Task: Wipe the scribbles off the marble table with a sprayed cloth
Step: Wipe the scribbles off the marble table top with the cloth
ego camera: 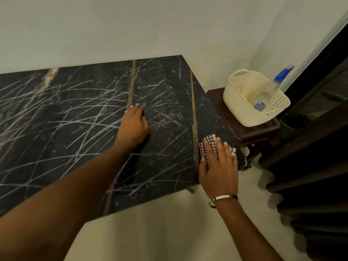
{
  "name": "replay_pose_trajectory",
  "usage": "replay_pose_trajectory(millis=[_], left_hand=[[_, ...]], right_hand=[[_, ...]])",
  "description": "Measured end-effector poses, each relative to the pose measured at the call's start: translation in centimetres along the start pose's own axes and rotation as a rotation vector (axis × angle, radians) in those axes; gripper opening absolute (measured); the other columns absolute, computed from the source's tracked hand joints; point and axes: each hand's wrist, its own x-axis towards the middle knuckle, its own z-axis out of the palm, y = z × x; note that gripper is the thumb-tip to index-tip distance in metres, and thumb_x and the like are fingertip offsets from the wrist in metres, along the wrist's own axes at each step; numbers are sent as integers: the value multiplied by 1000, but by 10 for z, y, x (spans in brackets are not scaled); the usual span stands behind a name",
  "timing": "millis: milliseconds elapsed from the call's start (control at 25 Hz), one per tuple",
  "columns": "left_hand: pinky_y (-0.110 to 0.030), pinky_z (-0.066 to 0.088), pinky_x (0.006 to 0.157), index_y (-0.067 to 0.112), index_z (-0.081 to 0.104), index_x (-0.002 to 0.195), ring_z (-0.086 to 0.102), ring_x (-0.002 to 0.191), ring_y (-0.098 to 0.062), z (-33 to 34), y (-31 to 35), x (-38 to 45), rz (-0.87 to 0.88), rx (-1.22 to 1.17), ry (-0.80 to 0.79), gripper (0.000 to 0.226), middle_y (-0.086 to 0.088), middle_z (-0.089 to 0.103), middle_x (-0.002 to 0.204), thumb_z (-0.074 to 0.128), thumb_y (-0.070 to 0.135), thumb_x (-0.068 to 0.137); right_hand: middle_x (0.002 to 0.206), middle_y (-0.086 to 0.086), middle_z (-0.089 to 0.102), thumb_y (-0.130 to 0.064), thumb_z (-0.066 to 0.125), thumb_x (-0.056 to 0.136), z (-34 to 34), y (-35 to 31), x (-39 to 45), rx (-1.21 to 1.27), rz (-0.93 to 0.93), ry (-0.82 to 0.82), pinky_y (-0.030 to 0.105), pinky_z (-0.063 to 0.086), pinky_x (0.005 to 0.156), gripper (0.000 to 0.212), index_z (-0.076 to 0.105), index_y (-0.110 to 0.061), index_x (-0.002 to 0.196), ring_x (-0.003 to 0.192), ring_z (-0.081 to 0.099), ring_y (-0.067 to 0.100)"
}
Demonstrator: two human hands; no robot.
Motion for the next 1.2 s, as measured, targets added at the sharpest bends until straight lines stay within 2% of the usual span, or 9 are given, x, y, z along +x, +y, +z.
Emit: replay_pose_trajectory(millis=[200, 400, 640, 840, 960, 1080, 1200], left_hand=[[-41, 25, 117, 3, 43, 140, 36, 138, -29, -16, -36, -5, -70, 26, 43, 46, -18, 41, 148, 40, 20, 97], [-41, 25, 118, 2, 41, 142, 35, 138, -28, -20, -48, -10, -128, 36, 76, 50, -17, 40, 148, 39, 25, 98], [-42, 23, 119, 3, 38, 144, 32, 141, -26, -19, -48, -8, -139, 34, 70, 51, -15, 38, 150, 37, 25, 98], [-43, 21, 119, 3, 37, 145, 31, 141, -26, -20, -47, -9, -137, 30, 68, 51, -15, 38, 151, 38, 24, 98], [-42, 21, 120, 5, 37, 145, 31, 142, -25, -21, -47, -10, -143, 20, 64, 51, -14, 37, 151, 38, 25, 98], [-43, 22, 119, 5, 37, 145, 31, 142, -24, -21, -47, -11, -143, 21, 66, 51, -13, 37, 151, 38, 25, 98], [-43, 22, 119, 4, 37, 145, 31, 142, -25, -20, -46, -10, -143, 27, 74, 51, -14, 37, 151, 39, 24, 98]], right_hand=[[156, 5, 27, -42, 31, 94, 6, -49, -21, 30, -87, -11, 51, 22, 116, 55, 31, -31, 147, 144, 23, 28], [155, 3, 29, -43, 31, 93, 4, -41, -17, 21, -166, -30, 49, 23, 116, 55, 33, -31, 147, 144, 25, 26], [155, 5, 30, -43, 33, 89, 3, -39, -4, -25, 25, -22, 51, 25, 115, 57, 39, -30, 144, 143, 26, 28], [159, 2, 21, -45, 29, 93, 7, -82, -22, -21, -82, -67, 48, 16, 118, 57, 26, -35, 149, 146, 18, 26], [159, 1, 21, -47, 25, 93, 6, -72, -14, -20, -147, -92, 48, 19, 118, 57, 25, -35, 149, 146, 18, 25], [158, 3, 22, -45, 28, 91, 3, -45, 6, -24, -41, -87, 50, 21, 117, 58, 30, -33, 147, 145, 20, 26], [158, 5, 21, -44, 28, 91, 4, -53, 10, -44, 22, -50, 50, 20, 117, 58, 31, -31, 147, 145, 21, 28]])
